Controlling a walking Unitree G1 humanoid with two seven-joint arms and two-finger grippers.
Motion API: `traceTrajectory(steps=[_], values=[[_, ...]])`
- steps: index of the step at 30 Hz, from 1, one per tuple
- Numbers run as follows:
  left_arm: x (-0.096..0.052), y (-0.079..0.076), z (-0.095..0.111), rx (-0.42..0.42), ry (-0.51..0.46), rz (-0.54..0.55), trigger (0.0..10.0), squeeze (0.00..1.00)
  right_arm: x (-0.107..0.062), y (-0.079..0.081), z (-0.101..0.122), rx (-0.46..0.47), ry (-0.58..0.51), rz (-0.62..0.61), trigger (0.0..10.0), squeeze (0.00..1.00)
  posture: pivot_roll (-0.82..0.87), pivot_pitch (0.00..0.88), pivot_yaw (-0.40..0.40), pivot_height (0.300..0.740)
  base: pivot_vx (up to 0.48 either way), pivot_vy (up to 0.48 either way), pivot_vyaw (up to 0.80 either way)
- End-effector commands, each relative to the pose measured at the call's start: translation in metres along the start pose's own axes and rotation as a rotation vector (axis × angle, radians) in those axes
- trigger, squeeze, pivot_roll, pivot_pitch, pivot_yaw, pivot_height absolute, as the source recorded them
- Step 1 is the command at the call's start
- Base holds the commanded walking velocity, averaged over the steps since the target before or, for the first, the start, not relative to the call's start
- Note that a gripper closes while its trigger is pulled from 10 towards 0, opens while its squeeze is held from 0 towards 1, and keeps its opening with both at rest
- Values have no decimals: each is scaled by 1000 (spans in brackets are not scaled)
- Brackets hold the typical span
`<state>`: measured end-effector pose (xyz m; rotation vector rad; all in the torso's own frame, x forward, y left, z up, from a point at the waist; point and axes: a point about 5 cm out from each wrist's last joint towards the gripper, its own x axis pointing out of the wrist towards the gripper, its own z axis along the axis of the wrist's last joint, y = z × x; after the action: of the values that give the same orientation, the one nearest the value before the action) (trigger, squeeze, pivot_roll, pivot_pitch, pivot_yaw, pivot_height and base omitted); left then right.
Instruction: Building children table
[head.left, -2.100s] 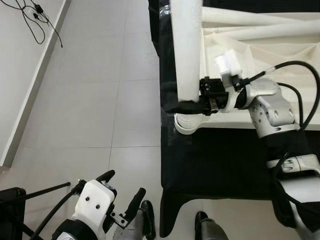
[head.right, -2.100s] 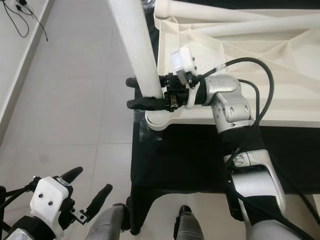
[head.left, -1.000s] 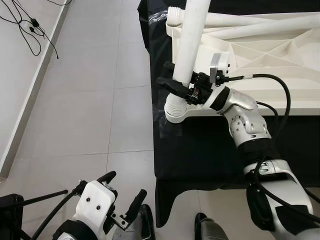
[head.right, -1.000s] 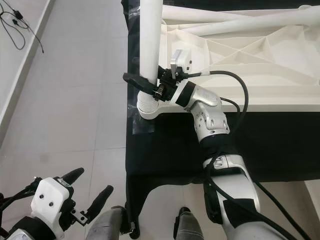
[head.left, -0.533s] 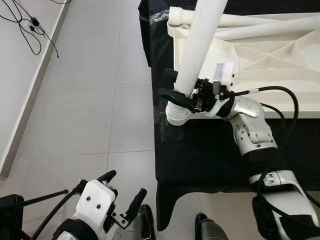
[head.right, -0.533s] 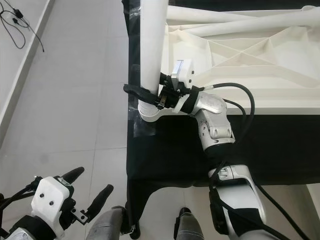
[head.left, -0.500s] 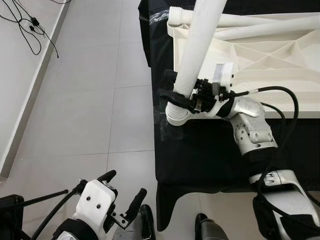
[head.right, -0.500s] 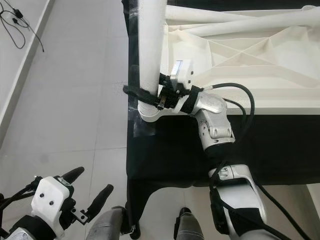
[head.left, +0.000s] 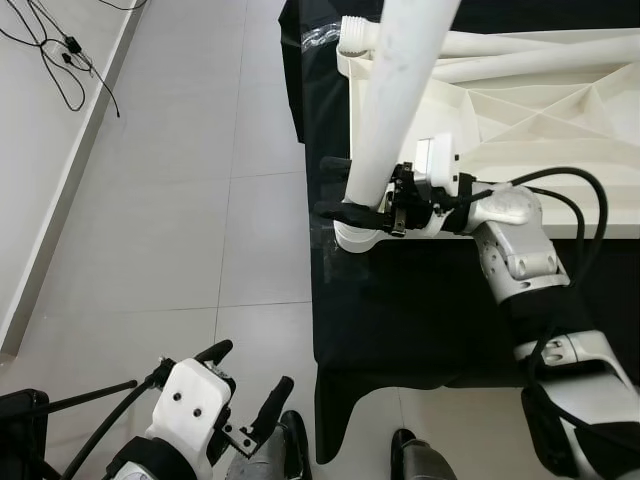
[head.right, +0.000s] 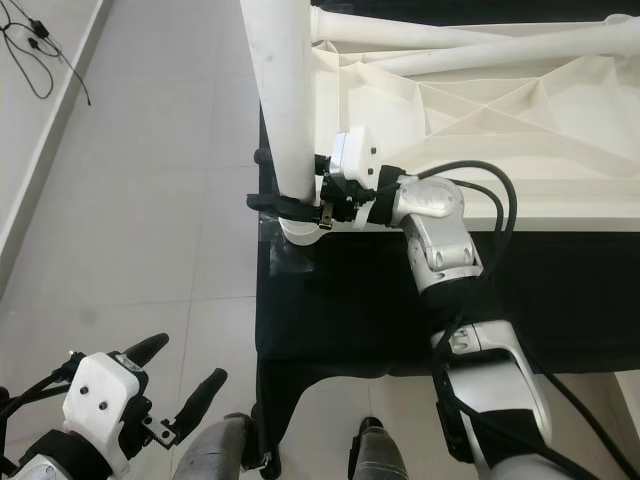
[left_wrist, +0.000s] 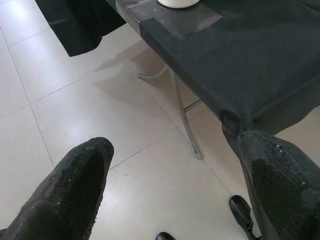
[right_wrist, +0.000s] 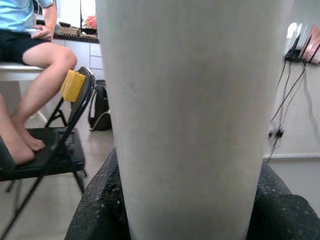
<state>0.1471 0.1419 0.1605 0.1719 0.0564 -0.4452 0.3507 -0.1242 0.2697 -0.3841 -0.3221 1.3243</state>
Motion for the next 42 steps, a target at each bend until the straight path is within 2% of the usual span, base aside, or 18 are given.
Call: traceTrajectory(steps=[1, 5, 11, 14, 16, 17, 22, 31, 42], values=[[-3, 1, -7, -6, 39, 7, 10000, 0, -9, 21, -59, 248, 236, 12, 10000, 0, 77, 340, 95, 740, 0, 0, 0], [-3, 1, -7, -6, 40, 6, 10000, 0, -5, 14, -67, 299, 318, -54, 10000, 0, 79, 342, 96, 740, 0, 0, 0], [-4, 1, -7, -6, 41, 7, 10000, 0, -2, 15, -69, 326, 279, -60, 10000, 0, 84, 342, 94, 740, 0, 0, 0], [-5, 0, -7, -7, 43, 6, 10000, 0, -2, 24, -67, 319, 211, 55, 10000, 0, 86, 342, 101, 740, 0, 0, 0], [-5, 0, -7, -7, 43, 6, 10000, 0, -2, 24, -67, 319, 211, 55, 10000, 0, 86, 342, 101, 740, 0, 0, 0], [-6, 0, -7, -9, 45, 1, 10000, 0, 0, 26, -63, 353, 138, 123, 10000, 0, 89, 341, 102, 740, 0, 0, 0], [-7, -1, -7, -9, 48, -1, 10000, 0, 3, 22, -59, 394, 59, 154, 10000, 0, 100, 342, 102, 740, 0, 0, 0], [-11, -2, -6, -8, 56, -3, 10000, 0, 8, 22, -60, 421, 18, 184, 10000, 0, 113, 348, 109, 740, 0, 0, 0], [-10, -1, -7, -6, 58, -3, 10000, 0, 7, 25, -62, 376, 55, 212, 10000, 0, 109, 348, 107, 740, 0, 0, 0]])
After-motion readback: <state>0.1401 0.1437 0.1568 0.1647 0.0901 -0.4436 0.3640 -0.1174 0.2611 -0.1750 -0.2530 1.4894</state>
